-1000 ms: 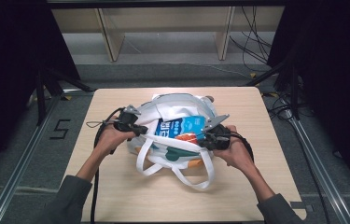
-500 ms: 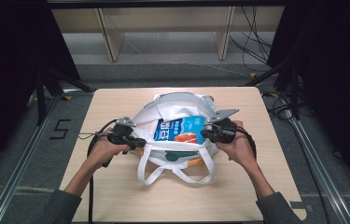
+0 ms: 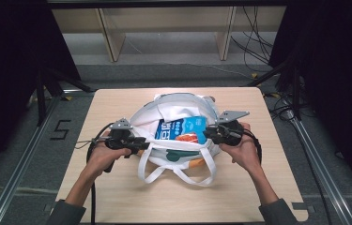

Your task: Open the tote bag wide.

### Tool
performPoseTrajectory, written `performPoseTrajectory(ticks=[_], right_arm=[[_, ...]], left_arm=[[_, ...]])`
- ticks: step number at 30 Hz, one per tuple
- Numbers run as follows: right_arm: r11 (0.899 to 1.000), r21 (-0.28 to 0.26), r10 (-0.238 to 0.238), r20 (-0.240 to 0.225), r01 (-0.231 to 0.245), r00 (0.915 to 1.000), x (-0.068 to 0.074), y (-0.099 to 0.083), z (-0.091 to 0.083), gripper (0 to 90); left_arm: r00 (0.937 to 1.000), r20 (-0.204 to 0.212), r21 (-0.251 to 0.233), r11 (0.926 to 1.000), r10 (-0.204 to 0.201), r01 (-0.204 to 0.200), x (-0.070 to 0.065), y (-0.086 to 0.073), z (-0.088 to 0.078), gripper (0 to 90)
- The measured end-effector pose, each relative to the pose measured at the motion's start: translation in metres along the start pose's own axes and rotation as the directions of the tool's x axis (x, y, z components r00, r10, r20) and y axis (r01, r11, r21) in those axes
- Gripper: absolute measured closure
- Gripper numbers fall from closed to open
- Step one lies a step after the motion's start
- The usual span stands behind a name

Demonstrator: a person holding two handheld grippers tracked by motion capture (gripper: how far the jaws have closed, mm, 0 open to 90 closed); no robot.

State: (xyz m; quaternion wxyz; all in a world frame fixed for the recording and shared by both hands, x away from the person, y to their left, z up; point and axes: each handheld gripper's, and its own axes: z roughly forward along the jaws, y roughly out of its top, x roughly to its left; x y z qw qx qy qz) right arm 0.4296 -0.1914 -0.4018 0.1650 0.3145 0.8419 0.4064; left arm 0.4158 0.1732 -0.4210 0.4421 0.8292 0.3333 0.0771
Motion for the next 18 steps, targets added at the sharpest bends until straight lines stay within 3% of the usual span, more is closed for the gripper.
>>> performPoseTrajectory(ticks=[5,9,10,13,15,18], right_arm=[[1.000,-0.012,-0.018,0.007,0.018,0.9998,-0.001,-0.003,-0.004,71.7],[1.000,-0.021,0.017,0.008,-0.017,0.9998,0.001,-0.005,-0.011,70.1],[0.999,-0.035,-0.003,0.013,0.003,0.9999,-0.001,-0.005,-0.012,69.7],[0.999,-0.025,0.023,0.008,-0.022,0.9997,0.001,-0.005,-0.017,68.0],[0.999,-0.041,-0.009,0.018,0.010,0.9998,-0.001,-0.005,-0.018,67.2],[0.999,-0.034,0.013,0.016,-0.013,0.9998,0.001,-0.007,-0.020,65.7]], left_arm=[[0.9999,0.005,-0.020,0.9998,-0.009,0.010,-0.006,0.001,-0.008,61.1],[1.0000,0.008,-0.030,0.9995,-0.005,0.005,-0.008,0.000,-0.013,58.3],[0.9999,0.012,-0.034,0.9993,-0.013,0.013,-0.009,-0.001,-0.014,57.7],[0.9995,0.025,-0.044,0.9988,-0.018,0.019,-0.013,-0.001,-0.016,55.1],[0.9996,0.027,-0.045,0.9989,-0.011,0.012,-0.016,0.000,-0.018,53.6],[0.9994,0.033,-0.047,0.9989,-0.006,0.007,-0.019,0.000,-0.019,50.3]])
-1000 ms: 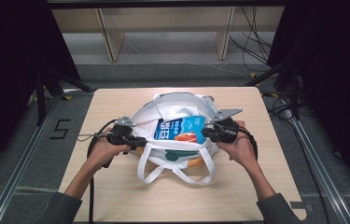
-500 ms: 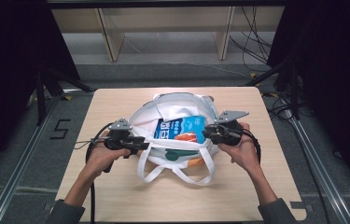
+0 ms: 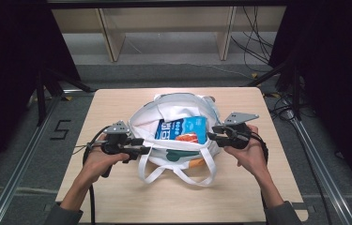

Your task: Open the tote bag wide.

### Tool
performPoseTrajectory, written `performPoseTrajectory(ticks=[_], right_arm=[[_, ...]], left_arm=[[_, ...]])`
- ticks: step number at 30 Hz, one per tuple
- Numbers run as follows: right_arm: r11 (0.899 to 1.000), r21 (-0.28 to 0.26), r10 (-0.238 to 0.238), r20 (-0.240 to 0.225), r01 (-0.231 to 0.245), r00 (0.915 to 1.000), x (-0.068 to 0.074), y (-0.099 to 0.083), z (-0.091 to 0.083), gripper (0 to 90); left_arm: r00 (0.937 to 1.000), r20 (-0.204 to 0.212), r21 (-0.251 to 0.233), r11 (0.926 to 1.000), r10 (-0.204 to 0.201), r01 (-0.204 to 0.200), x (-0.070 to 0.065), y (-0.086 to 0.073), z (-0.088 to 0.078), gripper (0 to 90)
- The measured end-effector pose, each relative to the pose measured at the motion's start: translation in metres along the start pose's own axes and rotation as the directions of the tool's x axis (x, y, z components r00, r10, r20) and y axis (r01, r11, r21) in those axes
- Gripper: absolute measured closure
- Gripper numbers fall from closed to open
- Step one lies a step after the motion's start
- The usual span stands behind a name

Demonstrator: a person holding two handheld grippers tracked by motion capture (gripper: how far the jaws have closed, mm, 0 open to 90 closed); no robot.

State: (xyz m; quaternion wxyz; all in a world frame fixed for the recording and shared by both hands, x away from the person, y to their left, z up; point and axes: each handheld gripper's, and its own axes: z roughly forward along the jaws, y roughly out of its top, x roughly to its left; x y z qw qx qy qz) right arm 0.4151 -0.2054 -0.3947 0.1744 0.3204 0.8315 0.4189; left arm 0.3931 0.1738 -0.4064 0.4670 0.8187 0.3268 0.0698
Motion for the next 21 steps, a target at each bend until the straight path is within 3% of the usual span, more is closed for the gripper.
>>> performPoseTrajectory(ticks=[5,6,10,15,16,17,18,21], right_arm=[[1.000,-0.012,-0.011,0.006,0.011,0.9999,-0.001,-0.004,-0.003,62.3],[1.000,-0.011,0.005,0.012,-0.005,0.9999,-0.001,-0.004,-0.004,61.2],[1.000,-0.022,-0.007,0.020,0.007,0.9998,-0.002,-0.007,-0.008,58.4],[1.000,-0.005,0.029,0.013,-0.029,0.9995,0.001,-0.010,-0.013,50.3],[1.000,-0.030,0.000,0.030,0.001,0.9995,-0.001,-0.011,-0.012,49.2],[0.999,-0.007,0.043,0.022,-0.043,0.9988,0.002,-0.011,-0.014,47.2],[1.000,-0.025,0.006,0.027,-0.006,0.9996,-0.001,-0.012,-0.014,45.3],[0.999,-0.028,0.031,0.035,-0.030,0.9989,0.000,-0.014,-0.016,41.7]], left_arm=[[0.9998,0.005,-0.005,0.9998,0.018,-0.018,-0.005,-0.002,-0.001,47.0],[0.9999,-0.003,0.001,1.0000,0.009,-0.009,-0.006,-0.002,-0.002,45.7],[0.9999,0.002,-0.015,0.9998,0.011,-0.011,-0.009,-0.003,-0.003,43.0],[0.9999,0.008,-0.003,0.9999,0.010,-0.010,-0.014,-0.005,-0.006,35.0],[0.9999,-0.002,-0.010,0.9999,0.010,-0.010,-0.015,-0.006,-0.007,34.4],[1.0000,0.003,-0.007,0.9999,0.008,-0.008,-0.015,-0.006,-0.007,33.7],[0.9999,-0.004,-0.011,0.9998,0.014,-0.014,-0.016,-0.006,-0.008,33.2],[0.9999,0.000,-0.012,0.9998,0.014,-0.014,-0.018,-0.008,-0.009,31.7]])
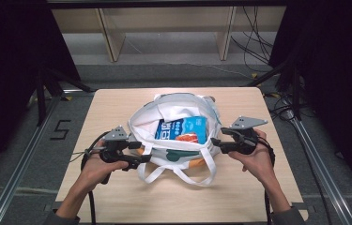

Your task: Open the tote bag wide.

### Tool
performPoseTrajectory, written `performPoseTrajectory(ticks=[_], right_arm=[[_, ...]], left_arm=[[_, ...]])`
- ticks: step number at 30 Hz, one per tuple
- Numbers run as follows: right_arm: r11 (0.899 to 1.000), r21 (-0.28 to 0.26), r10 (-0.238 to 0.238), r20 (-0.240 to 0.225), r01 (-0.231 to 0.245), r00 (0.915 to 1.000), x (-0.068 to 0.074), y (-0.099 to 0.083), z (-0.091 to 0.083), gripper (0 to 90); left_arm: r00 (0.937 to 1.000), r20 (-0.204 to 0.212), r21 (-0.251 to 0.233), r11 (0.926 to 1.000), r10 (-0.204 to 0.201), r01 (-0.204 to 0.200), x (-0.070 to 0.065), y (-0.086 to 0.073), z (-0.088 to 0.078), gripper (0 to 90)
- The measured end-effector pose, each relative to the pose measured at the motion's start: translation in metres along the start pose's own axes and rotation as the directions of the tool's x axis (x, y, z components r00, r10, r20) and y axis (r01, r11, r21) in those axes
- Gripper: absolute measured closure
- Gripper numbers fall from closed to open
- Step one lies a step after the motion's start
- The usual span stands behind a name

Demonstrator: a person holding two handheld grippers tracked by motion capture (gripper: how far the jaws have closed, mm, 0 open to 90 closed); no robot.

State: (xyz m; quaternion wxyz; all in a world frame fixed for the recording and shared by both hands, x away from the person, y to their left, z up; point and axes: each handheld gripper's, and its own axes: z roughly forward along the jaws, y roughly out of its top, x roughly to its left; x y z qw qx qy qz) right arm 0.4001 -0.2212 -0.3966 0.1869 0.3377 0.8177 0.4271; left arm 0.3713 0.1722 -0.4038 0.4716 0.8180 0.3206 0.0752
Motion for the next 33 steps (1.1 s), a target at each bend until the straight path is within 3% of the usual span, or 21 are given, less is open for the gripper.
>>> performPoseTrajectory(ticks=[3,4,5,7,8,9,11,15,16,17,21,22,23,24,26,27,28,30,33], right_arm=[[1.000,0.013,0.013,-0.009,-0.013,0.9999,0.002,-0.003,-0.003,40.3],[1.000,-0.003,-0.015,-0.002,0.015,0.9999,0.001,-0.004,-0.002,39.6],[1.000,0.022,0.007,-0.007,-0.007,0.9999,0.003,-0.005,-0.004,39.0],[1.000,0.014,-0.009,-0.003,0.009,1.0000,0.003,-0.007,-0.004,38.1],[0.999,0.028,0.028,-0.006,-0.028,0.9996,0.006,-0.008,-0.006,37.8],[1.000,0.007,-0.001,0.004,0.001,1.0000,0.004,-0.009,-0.006,37.6],[0.999,0.030,0.023,-0.002,-0.023,0.9997,0.006,-0.012,-0.009,36.2],[1.000,0.024,0.007,0.007,-0.007,1.0000,0.006,-0.018,-0.009,35.2],[0.999,0.036,0.037,0.005,-0.037,0.9993,0.009,-0.020,-0.010,35.1],[1.000,0.029,-0.001,0.007,0.001,1.0000,0.006,-0.021,-0.010,34.9],[0.999,0.044,0.031,0.002,-0.031,0.9995,0.009,-0.026,-0.014,34.5],[1.000,0.026,0.008,0.009,-0.008,0.9999,0.008,-0.028,-0.014,34.4],[0.997,0.057,0.052,-0.001,-0.052,0.9986,0.012,-0.029,-0.016,34.3],[0.999,0.034,0.015,0.008,-0.016,0.9998,0.009,-0.031,-0.015,34.3],[0.999,0.031,0.010,0.009,-0.010,0.9999,0.010,-0.033,-0.015,34.2],[0.998,0.052,0.038,0.005,-0.038,0.9993,0.013,-0.034,-0.016,34.2],[0.999,0.043,0.015,0.006,-0.016,0.9999,0.011,-0.036,-0.017,34.1],[0.998,0.046,0.032,0.006,-0.032,0.9995,0.014,-0.037,-0.018,34.1],[0.999,0.035,0.009,0.006,-0.009,0.9999,0.014,-0.041,-0.018,33.9]], left_arm=[[1.0000,-0.001,0.004,0.9999,0.009,-0.009,-0.003,-0.002,0.001,30.5],[1.0000,-0.003,0.004,0.9999,0.009,-0.009,-0.004,-0.002,0.001,30.2],[0.9999,-0.003,0.006,0.9999,0.014,-0.014,-0.005,-0.003,0.001,30.0],[0.9999,-0.002,0.006,0.9999,0.010,-0.010,-0.007,-0.005,0.002,29.4],[0.9999,-0.003,0.008,0.9998,0.016,-0.016,-0.007,-0.005,0.001,29.4],[0.9999,-0.005,0.003,0.9999,0.015,-0.015,-0.009,-0.005,0.001,29.3],[0.9997,-0.017,-0.001,0.9998,0.019,-0.019,-0.012,-0.006,0.001,29.0],[0.9995,-0.015,0.004,0.9996,0.029,-0.029,-0.015,-0.009,0.002,28.1],[0.9994,-0.022,-0.001,0.9996,0.028,-0.028,-0.017,-0.010,0.002,28.1],[0.9994,-0.021,0.002,0.9996,0.027,-0.027,-0.017,-0.012,0.002,28.0],[0.9992,-0.033,-0.004,0.9997,0.023,-0.023,-0.020,-0.016,0.000,27.7],[0.9993,-0.031,-0.008,0.9997,0.022,-0.022,-0.021,-0.018,0.000,27.7],[0.9994,-0.030,-0.009,0.9998,0.018,-0.018,-0.022,-0.020,0.001,27.7],[0.9994,-0.031,-0.005,0.9998,0.018,-0.018,-0.023,-0.022,0.001,27.7],[0.9993,-0.030,0.001,0.9998,0.021,-0.021,-0.025,-0.025,0.001,27.7],[0.9992,-0.031,0.003,0.9997,0.024,-0.024,-0.026,-0.027,0.000,27.7],[0.9992,-0.033,0.005,0.9998,0.020,-0.020,-0.027,-0.028,0.000,27.7],[0.9993,-0.032,0.000,0.9998,0.020,-0.020,-0.029,-0.030,0.000,27.7],[0.9993,-0.027,0.005,0.9997,0.025,-0.025,-0.031,-0.031,-0.001,27.7]])
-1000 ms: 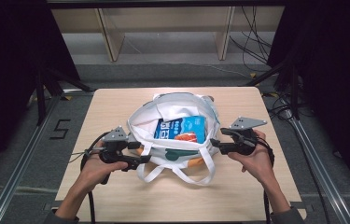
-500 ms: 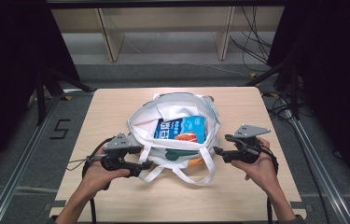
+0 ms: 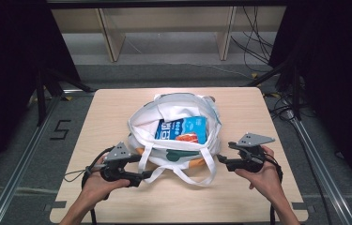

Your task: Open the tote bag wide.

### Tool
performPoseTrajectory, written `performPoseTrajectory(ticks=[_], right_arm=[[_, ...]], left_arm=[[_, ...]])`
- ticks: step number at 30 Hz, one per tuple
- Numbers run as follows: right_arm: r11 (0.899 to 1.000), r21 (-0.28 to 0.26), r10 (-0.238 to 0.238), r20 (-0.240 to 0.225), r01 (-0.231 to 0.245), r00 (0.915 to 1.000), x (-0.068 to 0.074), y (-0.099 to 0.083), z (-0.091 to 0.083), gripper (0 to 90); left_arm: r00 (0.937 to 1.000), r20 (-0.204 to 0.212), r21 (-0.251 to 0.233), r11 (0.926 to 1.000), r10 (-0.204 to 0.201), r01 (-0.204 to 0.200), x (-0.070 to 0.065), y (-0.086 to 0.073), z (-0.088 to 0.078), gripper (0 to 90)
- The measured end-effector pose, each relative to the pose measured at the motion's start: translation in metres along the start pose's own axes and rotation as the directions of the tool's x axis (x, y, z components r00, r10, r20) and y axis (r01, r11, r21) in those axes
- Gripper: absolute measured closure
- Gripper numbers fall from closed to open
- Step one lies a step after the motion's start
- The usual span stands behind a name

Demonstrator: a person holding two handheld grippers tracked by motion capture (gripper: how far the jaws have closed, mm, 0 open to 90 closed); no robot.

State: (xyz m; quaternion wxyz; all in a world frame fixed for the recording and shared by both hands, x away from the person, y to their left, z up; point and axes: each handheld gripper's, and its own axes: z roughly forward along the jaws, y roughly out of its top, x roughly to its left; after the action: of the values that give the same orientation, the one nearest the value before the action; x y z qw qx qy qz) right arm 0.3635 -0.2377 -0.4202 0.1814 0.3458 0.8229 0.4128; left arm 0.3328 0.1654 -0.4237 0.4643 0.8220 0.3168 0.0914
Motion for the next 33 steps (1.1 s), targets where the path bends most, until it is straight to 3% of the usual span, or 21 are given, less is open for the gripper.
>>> performPoseTrajectory(ticks=[10,16,17,20,24,27,30,31,33], right_arm=[[1.000,0.006,-0.007,-0.001,0.007,1.0000,0.006,-0.009,-0.005,32.7],[1.000,0.013,-0.008,-0.016,0.008,0.9998,0.011,-0.015,-0.007,31.4],[1.000,0.013,0.012,-0.007,-0.012,0.9999,0.014,-0.016,-0.007,31.0],[1.000,0.022,-0.011,-0.016,0.011,0.9998,0.014,-0.020,-0.006,27.7],[0.999,0.031,0.012,-0.020,-0.011,0.9997,0.017,-0.026,-0.007,26.4],[1.000,0.022,-0.012,-0.019,0.013,0.9997,0.017,-0.031,-0.006,26.1],[0.999,0.034,0.016,-0.017,-0.015,0.9997,0.022,-0.035,-0.007,26.1],[0.999,0.034,-0.012,-0.034,0.013,0.9994,0.020,-0.037,-0.007,26.3],[0.999,0.044,0.033,-0.029,-0.031,0.9990,0.026,-0.040,-0.008,26.5]], left_arm=[[0.9998,-0.016,-0.004,1.0000,0.007,-0.007,-0.006,-0.007,0.000,26.7],[0.9999,-0.006,-0.009,0.9999,0.012,-0.012,-0.012,-0.013,-0.002,26.3],[0.9998,-0.009,-0.009,0.9998,0.018,-0.018,-0.013,-0.014,-0.002,26.2],[0.9999,-0.004,-0.003,0.9999,0.014,-0.014,-0.016,-0.018,0.000,26.1],[0.9998,0.003,0.006,0.9998,0.019,-0.019,-0.019,-0.026,0.004,26.1],[0.9999,0.011,-0.001,0.9999,0.010,-0.010,-0.021,-0.030,0.006,25.9],[0.9999,0.013,-0.002,0.9999,0.011,-0.011,-0.021,-0.034,0.006,25.7],[0.9999,0.008,0.002,0.9999,0.014,-0.014,-0.021,-0.036,0.006,25.5],[1.0000,0.004,-0.009,1.0000,0.003,-0.003,-0.023,-0.039,0.007,25.4]])
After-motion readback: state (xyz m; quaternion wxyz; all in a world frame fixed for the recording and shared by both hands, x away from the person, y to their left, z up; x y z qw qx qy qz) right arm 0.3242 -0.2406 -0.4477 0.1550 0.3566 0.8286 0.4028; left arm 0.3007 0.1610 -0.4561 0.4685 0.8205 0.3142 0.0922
